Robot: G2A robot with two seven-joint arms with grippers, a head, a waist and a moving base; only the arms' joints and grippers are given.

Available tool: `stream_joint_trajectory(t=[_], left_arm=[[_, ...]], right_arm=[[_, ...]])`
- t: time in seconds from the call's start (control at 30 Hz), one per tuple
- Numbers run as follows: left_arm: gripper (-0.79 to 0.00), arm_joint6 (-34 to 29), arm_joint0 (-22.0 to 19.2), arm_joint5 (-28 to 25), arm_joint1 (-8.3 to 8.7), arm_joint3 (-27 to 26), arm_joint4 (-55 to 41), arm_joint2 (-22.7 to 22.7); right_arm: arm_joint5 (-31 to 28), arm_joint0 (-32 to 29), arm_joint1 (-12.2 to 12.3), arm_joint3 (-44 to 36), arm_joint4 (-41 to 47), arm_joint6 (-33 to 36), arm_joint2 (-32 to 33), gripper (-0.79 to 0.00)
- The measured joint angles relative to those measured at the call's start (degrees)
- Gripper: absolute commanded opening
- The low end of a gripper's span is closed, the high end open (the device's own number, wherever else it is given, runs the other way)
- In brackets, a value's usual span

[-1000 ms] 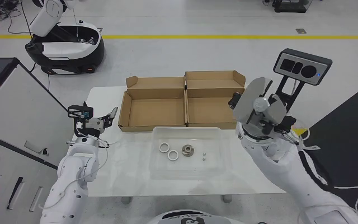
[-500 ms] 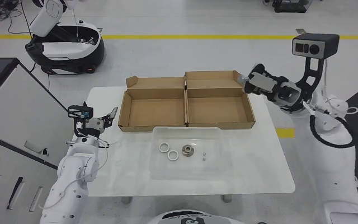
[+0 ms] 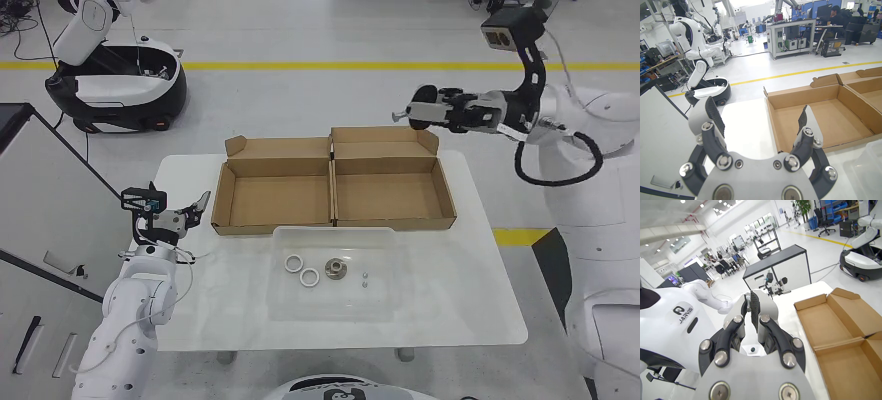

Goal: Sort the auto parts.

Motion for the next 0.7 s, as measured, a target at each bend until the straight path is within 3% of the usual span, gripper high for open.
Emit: stream_joint_trajectory(t=[0.2, 0.7], left_arm=[[0.0, 0.0, 0.0, 0.0, 0.0, 0.0, 0.0, 0.0], [0.0, 0.0, 0.0, 0.0, 0.0, 0.0, 0.0, 0.0]], right_arm=[[-1.1, 8.3, -0.02, 4.4, -16.09, -1.16, -10.13, -0.785], [-5.71, 16.45, 2.94, 13.24, -42.3, -5.77, -26.34, -0.785]])
